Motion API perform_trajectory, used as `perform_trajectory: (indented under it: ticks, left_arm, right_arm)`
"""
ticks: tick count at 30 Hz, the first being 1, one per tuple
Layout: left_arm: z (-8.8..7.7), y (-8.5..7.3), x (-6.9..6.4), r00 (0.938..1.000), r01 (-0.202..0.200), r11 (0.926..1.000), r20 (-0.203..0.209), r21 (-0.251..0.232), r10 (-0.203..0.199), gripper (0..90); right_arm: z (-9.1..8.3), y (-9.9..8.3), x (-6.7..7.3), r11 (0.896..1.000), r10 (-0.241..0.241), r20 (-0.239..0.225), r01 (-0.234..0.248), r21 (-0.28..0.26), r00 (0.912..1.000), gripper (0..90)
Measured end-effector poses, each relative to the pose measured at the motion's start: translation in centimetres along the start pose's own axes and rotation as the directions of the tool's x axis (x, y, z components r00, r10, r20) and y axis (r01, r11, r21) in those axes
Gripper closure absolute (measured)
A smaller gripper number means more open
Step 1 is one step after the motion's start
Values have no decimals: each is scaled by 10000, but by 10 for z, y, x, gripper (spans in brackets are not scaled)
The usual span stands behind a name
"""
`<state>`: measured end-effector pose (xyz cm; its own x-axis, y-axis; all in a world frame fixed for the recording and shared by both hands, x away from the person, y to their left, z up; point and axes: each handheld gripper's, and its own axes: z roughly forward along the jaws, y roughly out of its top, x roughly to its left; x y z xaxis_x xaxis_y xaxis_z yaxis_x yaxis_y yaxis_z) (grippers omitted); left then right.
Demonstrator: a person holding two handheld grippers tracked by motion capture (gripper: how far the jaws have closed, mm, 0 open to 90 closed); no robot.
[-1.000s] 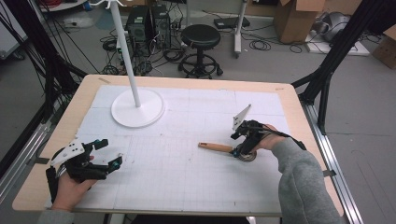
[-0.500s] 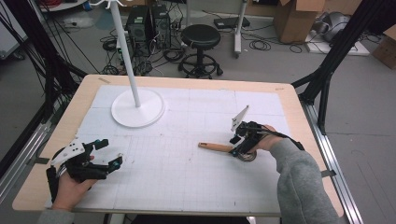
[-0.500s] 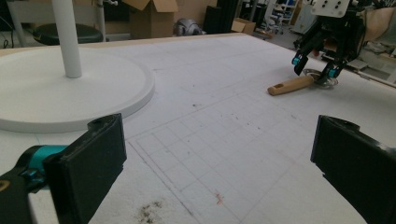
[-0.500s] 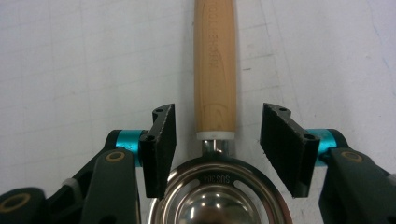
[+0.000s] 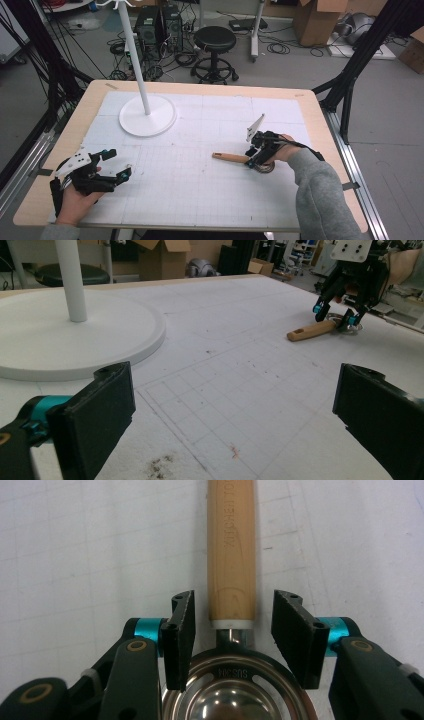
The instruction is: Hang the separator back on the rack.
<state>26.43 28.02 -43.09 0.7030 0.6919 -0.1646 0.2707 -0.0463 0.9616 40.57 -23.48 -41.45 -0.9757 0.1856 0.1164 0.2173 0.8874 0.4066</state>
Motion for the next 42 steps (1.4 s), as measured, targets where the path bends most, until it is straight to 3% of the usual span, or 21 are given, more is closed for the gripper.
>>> perform_trajectory:
  ticks: [9,25,42]
  left_arm:
    - [0,0,0,10000,28,10000,4,10,-28,38]
    - [1,0,0,10000,-20,10000,21,40,20,38]
    - [0,0,-1,10000,-11,10000,3,25,11,38]
  right_arm:
    - [1,1,1,10000,-47,25,46,82,10000,577]
    - [1,3,5,9992,-240,493,223,345,9985,646]
    - [2,0,8,9996,-218,625,207,179,9978,691]
